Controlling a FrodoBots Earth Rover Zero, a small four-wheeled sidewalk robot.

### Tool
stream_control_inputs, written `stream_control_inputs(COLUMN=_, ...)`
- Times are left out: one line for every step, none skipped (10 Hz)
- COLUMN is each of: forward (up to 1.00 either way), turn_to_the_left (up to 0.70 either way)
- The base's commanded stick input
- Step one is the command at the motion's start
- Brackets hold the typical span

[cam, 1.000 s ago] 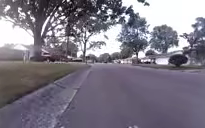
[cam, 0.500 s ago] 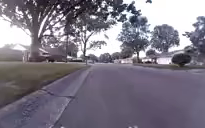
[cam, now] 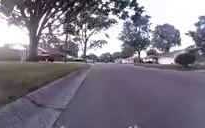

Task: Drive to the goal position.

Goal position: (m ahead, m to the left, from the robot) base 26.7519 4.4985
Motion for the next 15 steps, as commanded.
stream_control_inputs(forward=1.00, turn_to_the_left=0.00)
stream_control_inputs(forward=1.00, turn_to_the_left=0.00)
stream_control_inputs(forward=1.00, turn_to_the_left=0.00)
stream_control_inputs(forward=1.00, turn_to_the_left=0.00)
stream_control_inputs(forward=1.00, turn_to_the_left=0.00)
stream_control_inputs(forward=1.00, turn_to_the_left=0.00)
stream_control_inputs(forward=1.00, turn_to_the_left=0.00)
stream_control_inputs(forward=1.00, turn_to_the_left=0.00)
stream_control_inputs(forward=1.00, turn_to_the_left=0.00)
stream_control_inputs(forward=1.00, turn_to_the_left=0.00)
stream_control_inputs(forward=1.00, turn_to_the_left=0.00)
stream_control_inputs(forward=1.00, turn_to_the_left=0.00)
stream_control_inputs(forward=1.00, turn_to_the_left=0.00)
stream_control_inputs(forward=1.00, turn_to_the_left=0.00)
stream_control_inputs(forward=1.00, turn_to_the_left=0.00)
